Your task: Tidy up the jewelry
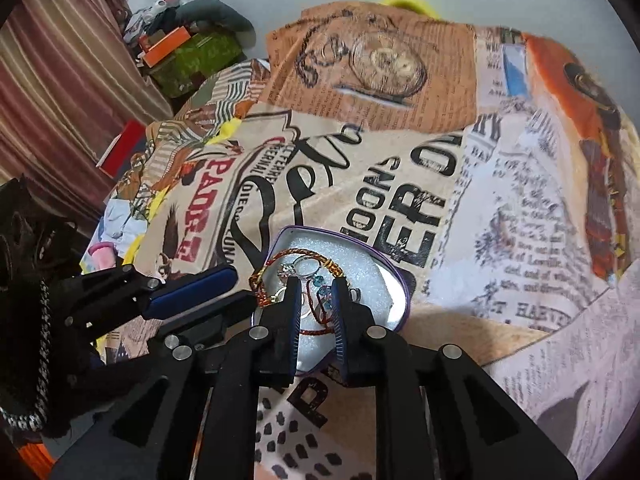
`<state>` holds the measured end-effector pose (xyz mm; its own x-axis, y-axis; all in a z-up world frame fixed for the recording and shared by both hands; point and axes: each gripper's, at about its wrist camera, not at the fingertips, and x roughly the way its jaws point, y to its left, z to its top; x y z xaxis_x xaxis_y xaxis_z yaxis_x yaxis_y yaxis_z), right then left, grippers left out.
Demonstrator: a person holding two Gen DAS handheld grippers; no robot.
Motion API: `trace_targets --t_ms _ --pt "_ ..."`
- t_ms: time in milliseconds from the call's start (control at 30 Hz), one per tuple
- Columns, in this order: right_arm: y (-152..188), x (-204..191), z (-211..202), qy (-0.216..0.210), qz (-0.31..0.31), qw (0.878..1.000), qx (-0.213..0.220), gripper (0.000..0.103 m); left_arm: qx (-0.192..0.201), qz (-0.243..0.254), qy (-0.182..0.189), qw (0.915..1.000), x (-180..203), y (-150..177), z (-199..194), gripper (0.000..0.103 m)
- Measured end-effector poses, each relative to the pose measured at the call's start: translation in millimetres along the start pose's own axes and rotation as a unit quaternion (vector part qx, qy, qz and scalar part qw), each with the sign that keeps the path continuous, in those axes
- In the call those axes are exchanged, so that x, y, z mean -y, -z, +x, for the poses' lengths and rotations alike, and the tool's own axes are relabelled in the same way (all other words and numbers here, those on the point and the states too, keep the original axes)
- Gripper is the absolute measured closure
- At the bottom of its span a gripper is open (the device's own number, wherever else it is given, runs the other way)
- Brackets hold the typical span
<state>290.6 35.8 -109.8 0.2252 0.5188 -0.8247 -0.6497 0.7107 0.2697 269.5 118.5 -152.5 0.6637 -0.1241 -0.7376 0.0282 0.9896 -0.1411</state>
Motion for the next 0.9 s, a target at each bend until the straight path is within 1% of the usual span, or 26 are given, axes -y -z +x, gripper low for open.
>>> trace_targets --t_ms 133,233,333,367,433,533,633,733,767,800,833,867,900 --pt "2.8 -10.6 -30.8 0.022 -0.015 0.999 0.041 0.089 0.016 -0.004 -0.005 0.9998 1.3 -3.7 -21.3 0.089" --pt "6.8 -20.4 -64.8 0.034 -0.025 0.995 0.086 0.089 0.038 -0.010 -0.006 0.9992 4.6 -8.0 -44.9 0.089" --pt "14.3 -34.6 -106.1 0.050 -0.038 0.988 0.142 0.089 0.068 -0.013 -0.008 0.9976 10.3 -13.8 -76.2 0.089" --pt "17.3 -38.9 -118.0 0.054 -0.041 0.985 0.159 0.089 0.085 -0.010 -0.010 0.9963 14.1 -15.5 -92.5 0.089" --pt "26.2 -51.9 -147.9 0.062 -0.049 0.977 0.199 0.089 0.114 -0.003 -0.016 0.9934 20.9 -17.7 -119.6 0.089" --pt "43.5 -72.9 -191.0 0.076 -0.069 0.960 0.259 0.089 0.162 0.011 -0.021 0.9864 34.3 -17.0 -162.9 0.089" --pt "65.9 -96.2 -227.8 0.094 -0.087 0.939 0.319 0.089 0.223 0.026 -0.033 0.9739 49.6 -9.7 -212.7 0.086" --pt "91.8 -118.2 -255.1 0.114 -0.100 0.916 0.372 0.089 0.276 0.035 -0.045 0.9594 64.5 4.5 -253.0 0.075" --pt "98.7 -123.6 -261.2 0.120 -0.101 0.909 0.386 0.089 0.292 0.036 -0.050 0.9542 69.5 10.3 -264.6 0.067" --pt "108.8 -130.4 -269.8 0.125 -0.101 0.901 0.404 0.089 0.304 0.037 -0.056 0.9503 72.6 15.7 -273.3 0.058" --pt "114.4 -134.4 -273.9 0.127 -0.099 0.895 0.415 0.089 0.320 0.038 -0.063 0.9446 77.3 22.4 -283.8 0.052" --pt "119.4 -136.7 -277.9 0.129 -0.097 0.890 0.426 0.088 0.334 0.037 -0.070 0.9392 81.0 28.6 -292.5 0.044" --pt "126.6 -140.9 -283.3 0.134 -0.094 0.884 0.437 0.083 0.343 0.037 -0.075 0.9357 83.6 33.2 -298.3 0.039"
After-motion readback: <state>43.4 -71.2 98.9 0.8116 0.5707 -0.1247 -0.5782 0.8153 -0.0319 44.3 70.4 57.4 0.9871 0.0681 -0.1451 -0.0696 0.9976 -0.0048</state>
